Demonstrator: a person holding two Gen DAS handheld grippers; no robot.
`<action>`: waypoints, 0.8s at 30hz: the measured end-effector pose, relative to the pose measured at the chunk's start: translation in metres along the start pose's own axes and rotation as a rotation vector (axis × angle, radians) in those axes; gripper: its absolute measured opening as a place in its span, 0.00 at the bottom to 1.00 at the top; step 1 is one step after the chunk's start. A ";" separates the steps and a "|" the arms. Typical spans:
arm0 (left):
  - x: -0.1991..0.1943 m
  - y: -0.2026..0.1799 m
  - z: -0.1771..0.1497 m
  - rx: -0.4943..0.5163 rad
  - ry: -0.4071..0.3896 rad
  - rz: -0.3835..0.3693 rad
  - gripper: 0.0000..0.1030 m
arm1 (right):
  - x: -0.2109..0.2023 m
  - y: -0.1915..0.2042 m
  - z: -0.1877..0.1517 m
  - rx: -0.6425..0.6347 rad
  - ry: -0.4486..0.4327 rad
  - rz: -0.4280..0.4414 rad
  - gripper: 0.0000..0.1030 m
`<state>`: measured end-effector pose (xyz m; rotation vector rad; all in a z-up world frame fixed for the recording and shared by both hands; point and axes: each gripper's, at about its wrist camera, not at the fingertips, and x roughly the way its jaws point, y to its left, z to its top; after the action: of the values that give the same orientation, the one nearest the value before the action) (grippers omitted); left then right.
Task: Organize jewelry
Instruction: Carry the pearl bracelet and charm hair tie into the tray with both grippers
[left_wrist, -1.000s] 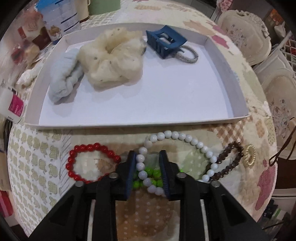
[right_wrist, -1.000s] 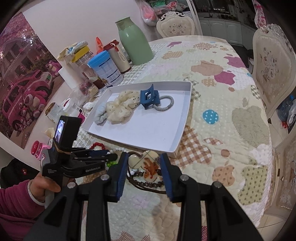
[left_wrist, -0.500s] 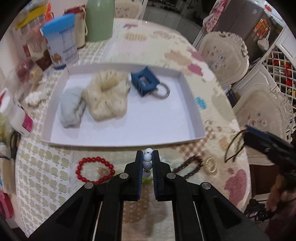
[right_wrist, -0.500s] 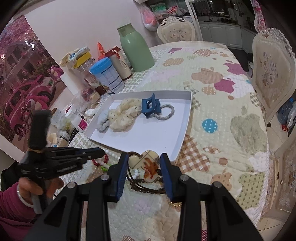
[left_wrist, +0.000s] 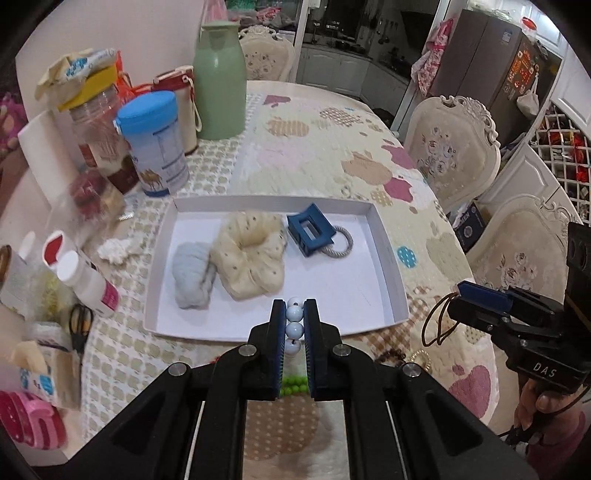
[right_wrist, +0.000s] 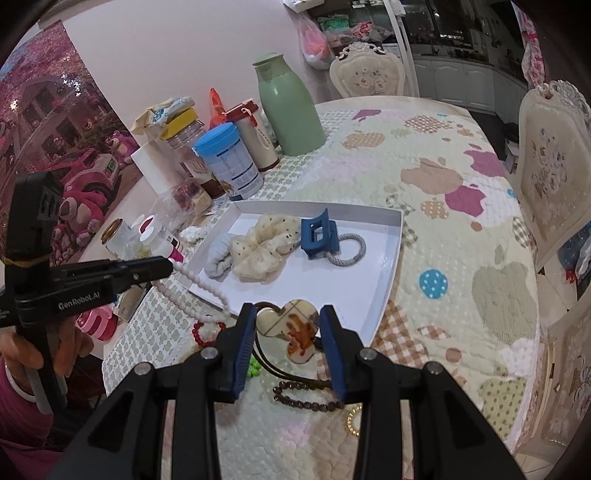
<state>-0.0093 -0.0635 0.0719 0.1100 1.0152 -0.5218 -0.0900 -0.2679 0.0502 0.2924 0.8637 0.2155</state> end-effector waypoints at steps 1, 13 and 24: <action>-0.001 0.000 0.003 0.004 -0.004 0.003 0.00 | 0.001 0.000 0.001 -0.002 0.000 -0.001 0.35; 0.007 -0.013 0.019 0.052 -0.007 0.020 0.00 | 0.012 0.000 0.013 -0.006 0.007 -0.015 0.35; 0.040 -0.029 0.029 0.069 0.036 0.004 0.00 | 0.036 -0.015 0.023 0.020 0.036 -0.036 0.35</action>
<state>0.0161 -0.1129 0.0583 0.1832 1.0321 -0.5531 -0.0485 -0.2751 0.0341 0.2920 0.9067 0.1796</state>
